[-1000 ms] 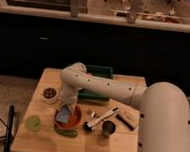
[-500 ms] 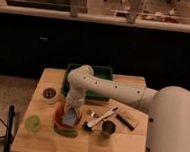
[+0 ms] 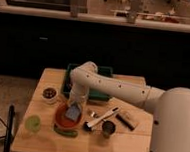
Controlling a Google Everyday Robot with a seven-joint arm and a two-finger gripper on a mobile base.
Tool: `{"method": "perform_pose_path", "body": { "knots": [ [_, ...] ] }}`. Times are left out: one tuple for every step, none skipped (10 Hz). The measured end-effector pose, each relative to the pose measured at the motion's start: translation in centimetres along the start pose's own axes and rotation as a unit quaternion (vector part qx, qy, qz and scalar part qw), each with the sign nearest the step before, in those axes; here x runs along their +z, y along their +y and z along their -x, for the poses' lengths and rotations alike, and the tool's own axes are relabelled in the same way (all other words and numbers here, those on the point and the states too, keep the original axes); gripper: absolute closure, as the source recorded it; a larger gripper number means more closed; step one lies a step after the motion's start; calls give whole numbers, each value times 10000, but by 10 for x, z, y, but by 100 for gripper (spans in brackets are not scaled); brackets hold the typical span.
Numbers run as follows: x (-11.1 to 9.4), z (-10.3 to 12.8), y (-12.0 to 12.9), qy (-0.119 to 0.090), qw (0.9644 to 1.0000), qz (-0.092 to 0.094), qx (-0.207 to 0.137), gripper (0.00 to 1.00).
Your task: Wipe red bowl with sponge
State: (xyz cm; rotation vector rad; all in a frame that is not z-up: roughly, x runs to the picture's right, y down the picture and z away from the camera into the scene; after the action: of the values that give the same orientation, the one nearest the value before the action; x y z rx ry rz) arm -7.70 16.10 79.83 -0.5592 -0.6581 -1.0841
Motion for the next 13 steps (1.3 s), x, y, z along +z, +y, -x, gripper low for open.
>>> {"method": "perform_pose_path", "body": {
  "knots": [
    [-2,-6,-3,117,9999,-82,16,100],
    [-3,-10,-8,203,9997,-154,10,100],
    [-3,-13,-14,249,9995,-199,-13,100],
    [-2,-13,-19,265,9994,-232,-39,100],
    [0,-13,-25,268,9993,-261,-77,100],
    [2,-11,-32,254,9992,-278,-161,100],
    [6,-7,-43,209,9989,-295,-304,100],
    [8,-2,-50,148,9984,-312,-442,100],
    [10,3,-52,76,9980,-301,-555,100],
    [13,8,-54,-6,9973,-290,-673,100],
    [14,15,-54,-113,9963,-278,-799,100],
    [16,23,-51,-228,9954,-251,-901,100],
    [20,32,-44,-373,9941,-171,-1002,100]
  ]
}}
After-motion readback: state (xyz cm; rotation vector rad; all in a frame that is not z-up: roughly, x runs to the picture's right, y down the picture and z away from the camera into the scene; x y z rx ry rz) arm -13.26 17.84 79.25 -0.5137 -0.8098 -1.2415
